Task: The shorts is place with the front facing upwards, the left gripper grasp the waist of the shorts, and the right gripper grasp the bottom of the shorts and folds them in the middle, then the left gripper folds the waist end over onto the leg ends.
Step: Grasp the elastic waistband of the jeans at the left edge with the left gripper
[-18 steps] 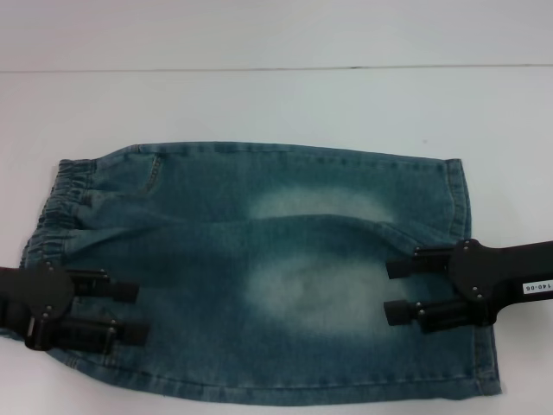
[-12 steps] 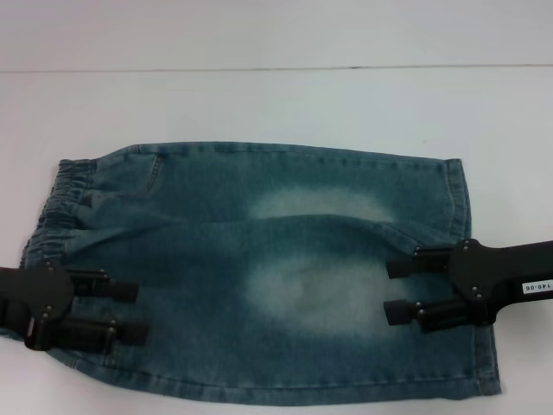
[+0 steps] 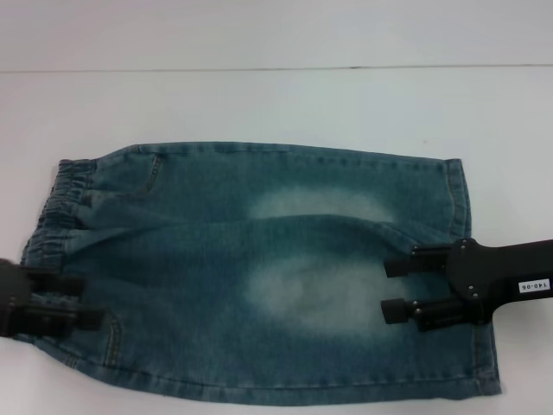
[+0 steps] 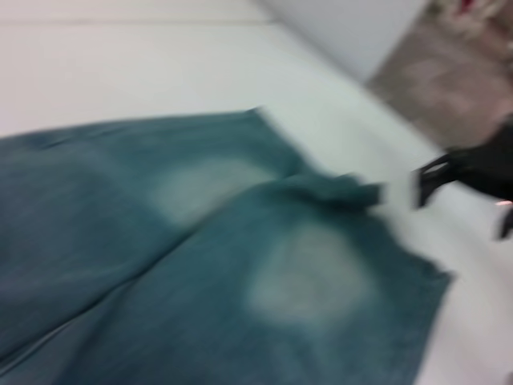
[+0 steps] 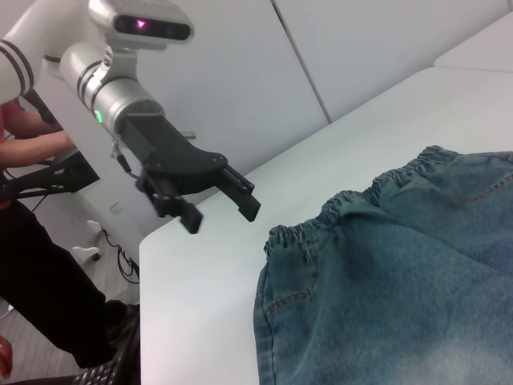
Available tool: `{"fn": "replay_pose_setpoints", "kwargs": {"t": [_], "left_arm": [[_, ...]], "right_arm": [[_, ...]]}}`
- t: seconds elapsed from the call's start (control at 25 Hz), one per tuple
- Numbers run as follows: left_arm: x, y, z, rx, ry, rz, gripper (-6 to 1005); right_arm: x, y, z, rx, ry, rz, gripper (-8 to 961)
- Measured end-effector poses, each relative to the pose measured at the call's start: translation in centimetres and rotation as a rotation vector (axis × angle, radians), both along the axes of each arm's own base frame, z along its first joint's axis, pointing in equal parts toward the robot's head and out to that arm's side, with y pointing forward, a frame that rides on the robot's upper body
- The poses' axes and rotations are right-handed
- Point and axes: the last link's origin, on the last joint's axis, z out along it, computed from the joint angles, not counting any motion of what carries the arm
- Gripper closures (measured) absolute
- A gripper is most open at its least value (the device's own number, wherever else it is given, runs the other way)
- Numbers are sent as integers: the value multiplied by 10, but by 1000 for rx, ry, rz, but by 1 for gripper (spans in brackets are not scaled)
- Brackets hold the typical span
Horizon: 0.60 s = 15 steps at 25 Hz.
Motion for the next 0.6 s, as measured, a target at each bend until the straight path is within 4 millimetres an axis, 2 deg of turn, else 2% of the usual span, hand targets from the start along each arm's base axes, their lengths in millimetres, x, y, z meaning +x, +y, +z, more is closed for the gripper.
{"fn": "replay_pose_setpoints", "kwargs": {"t": [0.32, 0.6], "left_arm": [[-41, -1, 24, 89, 186, 170, 245], [-62, 2, 20, 128, 311, 249, 261]], "right_arm": [[-2, 1, -1, 0, 5, 5, 97], [-5, 2, -4, 1, 8, 12, 96]]}}
